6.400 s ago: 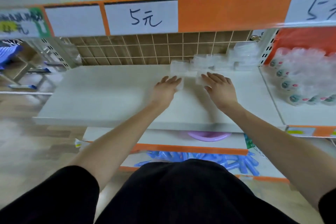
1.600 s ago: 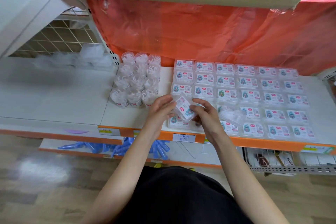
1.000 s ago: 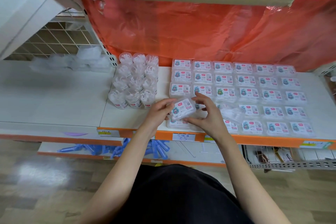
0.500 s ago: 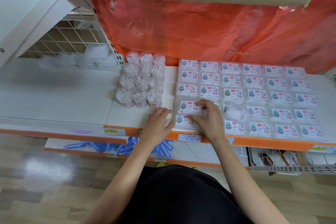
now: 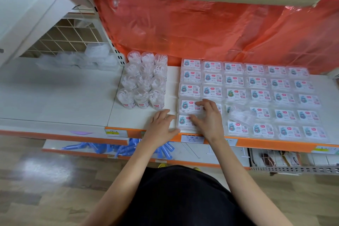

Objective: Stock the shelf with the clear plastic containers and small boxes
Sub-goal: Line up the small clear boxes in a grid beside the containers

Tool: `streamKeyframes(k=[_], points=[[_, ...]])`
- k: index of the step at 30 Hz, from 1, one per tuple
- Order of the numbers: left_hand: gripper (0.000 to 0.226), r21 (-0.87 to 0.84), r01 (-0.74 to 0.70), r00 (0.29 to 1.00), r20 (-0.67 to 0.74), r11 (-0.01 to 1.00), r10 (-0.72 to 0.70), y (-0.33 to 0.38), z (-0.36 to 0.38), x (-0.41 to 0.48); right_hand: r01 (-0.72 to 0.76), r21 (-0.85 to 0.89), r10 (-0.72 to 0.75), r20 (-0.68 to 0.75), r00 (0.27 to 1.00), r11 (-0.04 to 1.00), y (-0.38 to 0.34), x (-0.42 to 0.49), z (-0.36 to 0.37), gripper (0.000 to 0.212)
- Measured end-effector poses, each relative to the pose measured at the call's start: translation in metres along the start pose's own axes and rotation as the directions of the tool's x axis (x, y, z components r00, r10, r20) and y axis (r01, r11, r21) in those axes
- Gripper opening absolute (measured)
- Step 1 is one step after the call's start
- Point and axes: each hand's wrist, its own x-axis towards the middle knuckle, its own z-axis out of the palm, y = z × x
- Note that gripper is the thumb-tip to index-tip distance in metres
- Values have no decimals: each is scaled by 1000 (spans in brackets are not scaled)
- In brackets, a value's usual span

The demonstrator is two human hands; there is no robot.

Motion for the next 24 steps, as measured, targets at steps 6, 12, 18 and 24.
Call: streamKeyframes(k=[6, 12, 18, 24], points=[[56, -17, 15, 1000, 7, 1000, -15, 2, 0, 0, 11, -11, -11, -9, 1000, 1000, -3, -1, 3, 43], [59, -35, 31, 999, 43, 999, -29, 4, -4, -2, 13, -36, -13, 8, 1000, 999, -2, -2, 1, 45], [54, 1, 29, 994, -101, 1000, -28, 24, -20, -4, 103, 26, -98, -149, 984, 994, 9, -9, -20, 29], [39, -7, -132, 947, -297, 991, 124, 61, -36, 9, 15, -64, -34, -304, 952, 998, 37, -11, -59, 23]])
